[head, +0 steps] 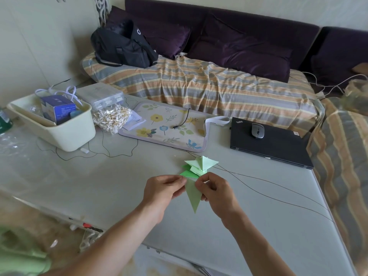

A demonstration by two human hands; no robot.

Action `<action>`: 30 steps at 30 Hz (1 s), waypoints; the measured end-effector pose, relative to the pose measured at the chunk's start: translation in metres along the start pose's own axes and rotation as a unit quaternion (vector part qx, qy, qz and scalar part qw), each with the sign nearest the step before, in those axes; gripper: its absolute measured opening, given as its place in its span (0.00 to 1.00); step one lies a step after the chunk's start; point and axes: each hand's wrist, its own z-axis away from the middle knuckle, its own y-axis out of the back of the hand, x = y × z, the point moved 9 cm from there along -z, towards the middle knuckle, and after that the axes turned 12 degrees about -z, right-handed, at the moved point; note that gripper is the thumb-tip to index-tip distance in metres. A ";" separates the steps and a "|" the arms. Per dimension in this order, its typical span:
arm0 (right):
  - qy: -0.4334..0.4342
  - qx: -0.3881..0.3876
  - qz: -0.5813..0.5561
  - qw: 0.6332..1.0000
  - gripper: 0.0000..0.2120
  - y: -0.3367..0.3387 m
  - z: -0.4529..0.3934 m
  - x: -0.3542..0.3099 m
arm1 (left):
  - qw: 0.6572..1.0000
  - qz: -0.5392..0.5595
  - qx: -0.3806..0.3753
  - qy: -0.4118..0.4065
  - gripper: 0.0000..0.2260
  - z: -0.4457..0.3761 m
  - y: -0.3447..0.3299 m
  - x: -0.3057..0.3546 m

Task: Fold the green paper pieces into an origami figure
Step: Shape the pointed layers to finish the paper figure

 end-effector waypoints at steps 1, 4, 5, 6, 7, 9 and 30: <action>0.001 -0.001 0.001 1.000 0.09 -0.001 0.000 0.000 | 1.000 0.007 -0.002 0.002 0.03 0.001 -0.001 0.001; 0.001 -0.005 0.003 1.000 0.09 -0.003 0.001 0.001 | 1.000 0.007 0.004 0.000 0.04 0.001 -0.001 0.001; 0.000 -0.005 0.003 1.000 0.09 -0.003 0.001 0.002 | 1.000 0.005 0.006 -0.001 0.05 0.000 -0.001 0.002; 0.000 -0.004 0.004 1.000 0.08 -0.003 0.001 0.002 | 1.000 0.001 0.006 -0.001 0.05 0.001 -0.001 0.002; -0.001 -0.004 0.003 1.000 0.08 -0.003 0.002 0.003 | 1.000 -0.003 0.007 0.000 0.05 0.001 -0.001 0.003; -0.004 -0.007 -0.002 1.000 0.08 -0.002 0.002 0.002 | 1.000 -0.012 0.010 0.004 0.04 0.001 0.000 0.003; -0.013 -0.051 -0.054 0.997 0.05 -0.011 0.006 -0.002 | 0.987 -0.147 0.022 -0.053 0.03 0.004 -0.002 0.010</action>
